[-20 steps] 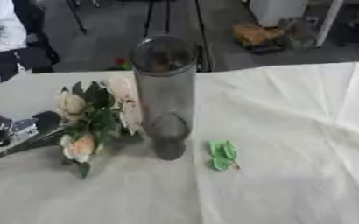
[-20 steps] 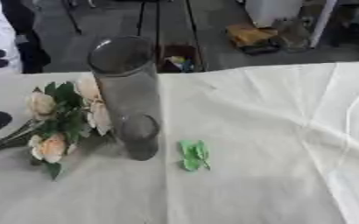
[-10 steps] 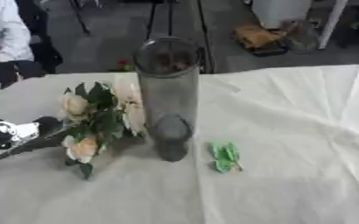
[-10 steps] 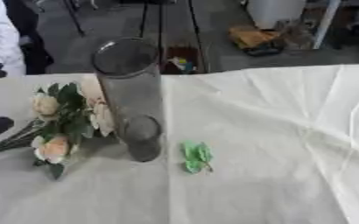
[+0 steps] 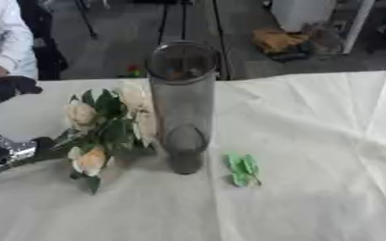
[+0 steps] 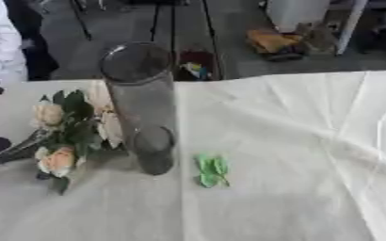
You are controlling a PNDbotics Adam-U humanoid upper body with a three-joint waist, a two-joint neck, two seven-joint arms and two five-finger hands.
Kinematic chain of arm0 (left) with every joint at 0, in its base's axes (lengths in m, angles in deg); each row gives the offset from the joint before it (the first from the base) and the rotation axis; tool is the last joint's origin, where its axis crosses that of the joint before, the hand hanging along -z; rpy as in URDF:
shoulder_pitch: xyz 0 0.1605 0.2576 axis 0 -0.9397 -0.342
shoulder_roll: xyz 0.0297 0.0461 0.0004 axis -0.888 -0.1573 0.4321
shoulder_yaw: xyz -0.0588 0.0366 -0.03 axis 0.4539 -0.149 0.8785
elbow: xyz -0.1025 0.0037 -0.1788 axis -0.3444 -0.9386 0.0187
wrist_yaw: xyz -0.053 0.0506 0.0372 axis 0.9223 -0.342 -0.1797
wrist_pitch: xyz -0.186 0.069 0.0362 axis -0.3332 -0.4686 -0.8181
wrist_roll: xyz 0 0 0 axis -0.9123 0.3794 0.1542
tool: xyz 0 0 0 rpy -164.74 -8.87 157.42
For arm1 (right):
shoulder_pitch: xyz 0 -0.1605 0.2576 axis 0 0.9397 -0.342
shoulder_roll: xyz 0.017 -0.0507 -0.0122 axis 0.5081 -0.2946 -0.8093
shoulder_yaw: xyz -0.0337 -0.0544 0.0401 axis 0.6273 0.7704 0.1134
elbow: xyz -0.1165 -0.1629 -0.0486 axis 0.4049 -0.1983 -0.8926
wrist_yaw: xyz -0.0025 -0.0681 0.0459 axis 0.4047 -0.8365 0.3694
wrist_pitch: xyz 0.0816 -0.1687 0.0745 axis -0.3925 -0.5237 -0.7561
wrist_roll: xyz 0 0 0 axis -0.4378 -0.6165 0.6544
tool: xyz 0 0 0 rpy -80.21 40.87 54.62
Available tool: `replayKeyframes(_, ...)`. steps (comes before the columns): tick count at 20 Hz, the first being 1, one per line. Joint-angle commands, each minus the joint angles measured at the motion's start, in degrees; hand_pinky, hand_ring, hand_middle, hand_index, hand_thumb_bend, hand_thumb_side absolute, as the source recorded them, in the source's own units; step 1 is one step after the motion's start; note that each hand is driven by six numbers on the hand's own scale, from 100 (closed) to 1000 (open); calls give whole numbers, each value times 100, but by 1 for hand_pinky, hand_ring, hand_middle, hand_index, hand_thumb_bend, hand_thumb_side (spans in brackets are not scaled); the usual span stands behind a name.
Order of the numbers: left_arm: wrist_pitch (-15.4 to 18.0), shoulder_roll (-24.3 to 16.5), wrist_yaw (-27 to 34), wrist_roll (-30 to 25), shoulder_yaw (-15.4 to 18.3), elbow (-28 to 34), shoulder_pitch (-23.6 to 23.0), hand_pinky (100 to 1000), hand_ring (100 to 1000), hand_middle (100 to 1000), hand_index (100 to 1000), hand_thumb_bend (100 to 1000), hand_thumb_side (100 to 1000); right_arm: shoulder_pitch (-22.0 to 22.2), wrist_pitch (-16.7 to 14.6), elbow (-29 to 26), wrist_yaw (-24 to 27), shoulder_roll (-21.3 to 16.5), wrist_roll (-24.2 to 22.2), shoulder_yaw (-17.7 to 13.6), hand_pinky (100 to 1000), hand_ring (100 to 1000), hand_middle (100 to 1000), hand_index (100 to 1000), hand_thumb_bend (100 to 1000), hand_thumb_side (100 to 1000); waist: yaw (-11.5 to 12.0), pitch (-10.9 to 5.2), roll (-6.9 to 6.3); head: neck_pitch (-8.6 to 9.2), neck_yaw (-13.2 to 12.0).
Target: Arrange flowers into the vase.
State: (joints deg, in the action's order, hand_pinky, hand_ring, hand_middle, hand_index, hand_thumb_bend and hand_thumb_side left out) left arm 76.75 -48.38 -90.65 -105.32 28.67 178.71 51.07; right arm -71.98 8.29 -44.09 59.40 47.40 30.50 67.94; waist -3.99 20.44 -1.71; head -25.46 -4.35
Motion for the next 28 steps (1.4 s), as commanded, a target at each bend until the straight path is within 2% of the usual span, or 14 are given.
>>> replayKeyframes(1, 101, -270, -159, -25, -19, -166, 130, 906, 1000, 1000, 1000, 516, 747, -9, -5, -91, 52, -139, -30, 5, 197, 331, 270, 517, 100, 927, -13, -90, 5, 100, -26)
replayKeyframes(15, 385, -175, -462, 5, -469, -698, 470, 861, 993, 1000, 1000, 523, 709, -21, 6, -91, 68, -119, -86, 30, 199, 332, 268, 518, 100, 927, -67, -40, 7, 156, -93)
replayKeyframes(21, 425, -91, -631, -67, -650, -902, 607, 820, 939, 959, 1000, 531, 686, -28, 15, -91, 81, -109, -116, 43, 200, 332, 267, 519, 100, 927, -89, -21, 2, 170, -118)
replayKeyframes(28, 460, 24, -629, -101, -794, -1072, 728, 802, 925, 931, 994, 529, 660, -43, 20, -91, 99, -106, -137, 52, 201, 332, 267, 520, 100, 927, -115, -5, -2, 194, -142)
